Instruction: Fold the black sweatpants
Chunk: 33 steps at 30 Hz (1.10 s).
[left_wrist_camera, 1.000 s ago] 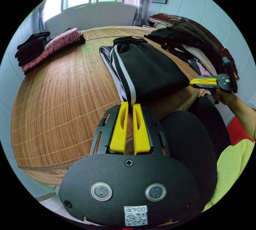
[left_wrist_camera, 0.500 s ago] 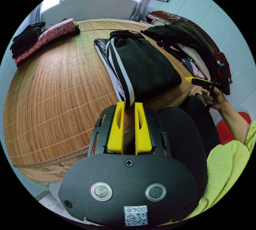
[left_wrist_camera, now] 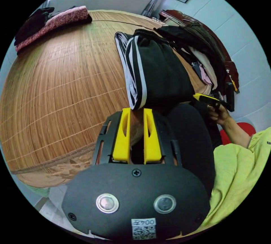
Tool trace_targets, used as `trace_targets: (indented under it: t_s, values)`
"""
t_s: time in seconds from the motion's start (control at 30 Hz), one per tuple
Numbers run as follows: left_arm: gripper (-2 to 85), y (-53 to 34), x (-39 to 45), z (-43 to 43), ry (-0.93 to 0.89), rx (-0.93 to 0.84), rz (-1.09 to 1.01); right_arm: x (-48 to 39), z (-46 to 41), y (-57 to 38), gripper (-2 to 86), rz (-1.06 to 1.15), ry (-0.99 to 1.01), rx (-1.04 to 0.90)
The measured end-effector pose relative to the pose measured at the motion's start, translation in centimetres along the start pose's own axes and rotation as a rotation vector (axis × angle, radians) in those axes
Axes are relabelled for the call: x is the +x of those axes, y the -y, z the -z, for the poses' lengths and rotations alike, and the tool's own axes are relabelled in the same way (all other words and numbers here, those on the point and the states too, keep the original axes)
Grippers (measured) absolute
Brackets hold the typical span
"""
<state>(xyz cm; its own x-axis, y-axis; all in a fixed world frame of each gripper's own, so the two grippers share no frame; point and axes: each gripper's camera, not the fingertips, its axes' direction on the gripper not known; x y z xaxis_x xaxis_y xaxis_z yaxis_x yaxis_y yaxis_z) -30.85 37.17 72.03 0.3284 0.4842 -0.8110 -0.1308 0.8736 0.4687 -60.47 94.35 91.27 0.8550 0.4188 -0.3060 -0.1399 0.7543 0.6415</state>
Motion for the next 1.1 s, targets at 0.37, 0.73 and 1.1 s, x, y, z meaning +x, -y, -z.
trace_targets:
  t_s: [0.37,0.73,1.1]
  values:
    - [0.5,6.7,11.9,0.9,0.22,0.317,-0.243,3.4,1.1,9.4,16.1,0.102,-0.013,0.157]
    - [0.2,9.7,13.3,-7.8,0.323,0.276,-0.271,5.2,-7.4,21.0,17.9,0.083,0.062,0.064]
    - [0.1,10.6,13.3,-8.1,0.257,0.279,-0.247,-7.3,-10.5,12.9,10.5,0.389,-0.344,0.274]
